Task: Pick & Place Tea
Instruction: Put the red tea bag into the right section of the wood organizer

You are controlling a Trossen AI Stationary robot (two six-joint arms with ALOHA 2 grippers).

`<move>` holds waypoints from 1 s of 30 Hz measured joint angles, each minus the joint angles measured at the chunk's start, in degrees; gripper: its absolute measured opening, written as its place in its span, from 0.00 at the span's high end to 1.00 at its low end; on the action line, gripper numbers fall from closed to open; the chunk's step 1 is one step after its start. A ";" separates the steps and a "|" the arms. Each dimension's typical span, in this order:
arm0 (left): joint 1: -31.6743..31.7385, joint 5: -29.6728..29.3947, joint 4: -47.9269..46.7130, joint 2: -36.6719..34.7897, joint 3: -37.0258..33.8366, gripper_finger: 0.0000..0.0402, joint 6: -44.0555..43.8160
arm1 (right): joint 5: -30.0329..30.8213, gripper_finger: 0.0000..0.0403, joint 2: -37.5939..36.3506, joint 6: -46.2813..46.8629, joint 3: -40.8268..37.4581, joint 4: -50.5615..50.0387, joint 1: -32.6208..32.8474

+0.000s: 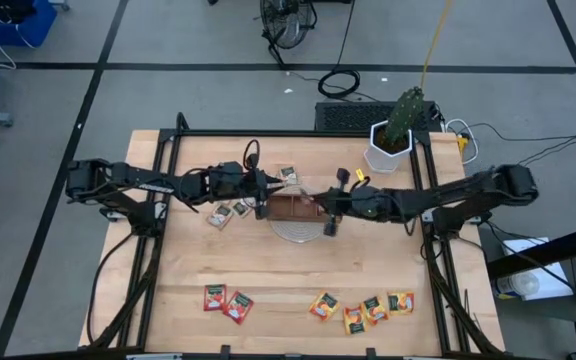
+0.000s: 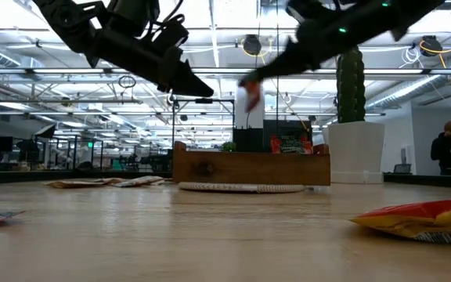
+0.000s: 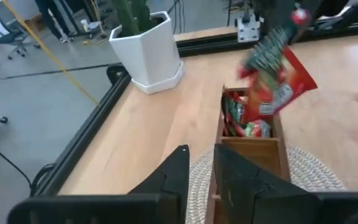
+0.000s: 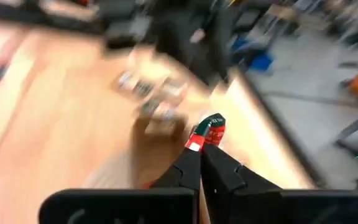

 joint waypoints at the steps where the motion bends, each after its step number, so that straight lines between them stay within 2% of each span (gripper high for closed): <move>1: 0.00 -0.14 0.19 -0.02 0.00 0.80 0.02 | -1.28 1.00 -1.46 0.87 -0.90 -2.69 0.45; 5: -0.04 -0.12 0.08 -0.02 0.00 0.82 0.15 | -9.11 1.00 -7.99 3.60 -5.52 -7.82 1.34; 9: 0.00 -0.13 0.25 -0.02 0.00 0.82 0.13 | -24.47 1.00 -14.70 3.62 -11.78 -4.69 0.38; 11: -0.02 -0.13 0.54 -0.02 0.00 0.82 0.11 | -29.51 1.00 -17.39 3.68 -15.54 -1.41 -1.12; 16: -0.02 -0.13 1.57 -0.02 0.00 0.82 -0.41 | -31.36 1.00 -18.96 2.31 -26.04 14.50 -7.41; 21: -0.02 -0.13 2.43 -0.02 0.00 0.82 -0.75 | -37.31 1.00 -14.96 4.75 -32.11 31.48 -13.88; 24: -0.02 -0.13 2.51 -0.02 0.00 0.82 -1.17 | -38.58 1.00 -11.93 3.73 -32.18 35.58 -16.21; 30: -0.02 -0.13 2.49 -0.02 0.00 0.82 -2.29 | -38.49 1.00 -2.78 -0.34 -27.77 35.61 -18.77</move>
